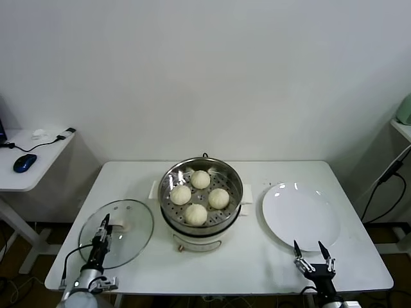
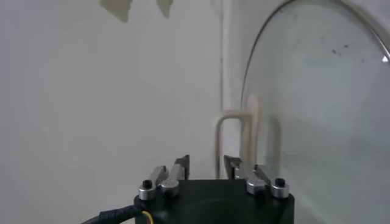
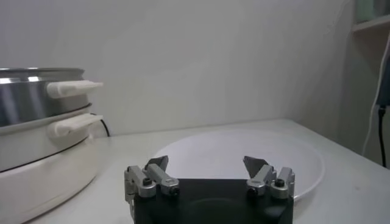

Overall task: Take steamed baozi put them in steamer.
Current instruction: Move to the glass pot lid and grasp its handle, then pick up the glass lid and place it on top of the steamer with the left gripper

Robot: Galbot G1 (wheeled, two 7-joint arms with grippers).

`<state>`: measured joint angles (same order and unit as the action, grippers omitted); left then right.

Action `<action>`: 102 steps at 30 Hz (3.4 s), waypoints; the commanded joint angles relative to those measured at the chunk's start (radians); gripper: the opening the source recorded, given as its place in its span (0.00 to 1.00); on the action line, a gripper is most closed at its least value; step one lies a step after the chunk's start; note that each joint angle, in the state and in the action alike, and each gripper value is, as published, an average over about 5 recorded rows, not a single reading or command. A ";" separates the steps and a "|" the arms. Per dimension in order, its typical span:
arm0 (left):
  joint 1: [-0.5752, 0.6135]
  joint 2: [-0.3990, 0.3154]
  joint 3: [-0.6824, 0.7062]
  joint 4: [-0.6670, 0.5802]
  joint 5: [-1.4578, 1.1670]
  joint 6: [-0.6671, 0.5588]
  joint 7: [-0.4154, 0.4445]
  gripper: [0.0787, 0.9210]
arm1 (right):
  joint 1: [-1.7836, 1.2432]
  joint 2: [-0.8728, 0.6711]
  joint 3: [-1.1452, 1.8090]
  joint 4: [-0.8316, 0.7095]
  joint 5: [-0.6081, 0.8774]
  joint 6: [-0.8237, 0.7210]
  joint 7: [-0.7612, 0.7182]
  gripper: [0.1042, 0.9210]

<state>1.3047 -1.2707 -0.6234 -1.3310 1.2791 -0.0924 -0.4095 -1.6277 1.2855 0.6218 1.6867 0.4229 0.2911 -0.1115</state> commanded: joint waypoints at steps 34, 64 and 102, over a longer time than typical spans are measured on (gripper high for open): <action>-0.004 0.109 0.228 -0.787 -0.102 0.621 0.500 0.07 | 0.014 0.035 0.001 0.105 -0.204 -0.153 0.125 0.88; -0.245 -0.285 0.790 -0.511 0.313 0.777 0.620 0.07 | 0.003 -0.004 0.020 0.061 -0.141 -0.104 0.121 0.88; -0.257 -0.222 0.704 -0.467 0.321 0.755 0.610 0.08 | -0.007 0.002 0.029 0.047 -0.136 -0.058 0.120 0.88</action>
<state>1.0487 -1.4962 0.0831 -1.7906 1.5951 0.6737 0.1835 -1.6360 1.2878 0.6517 1.7340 0.2875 0.2327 0.0123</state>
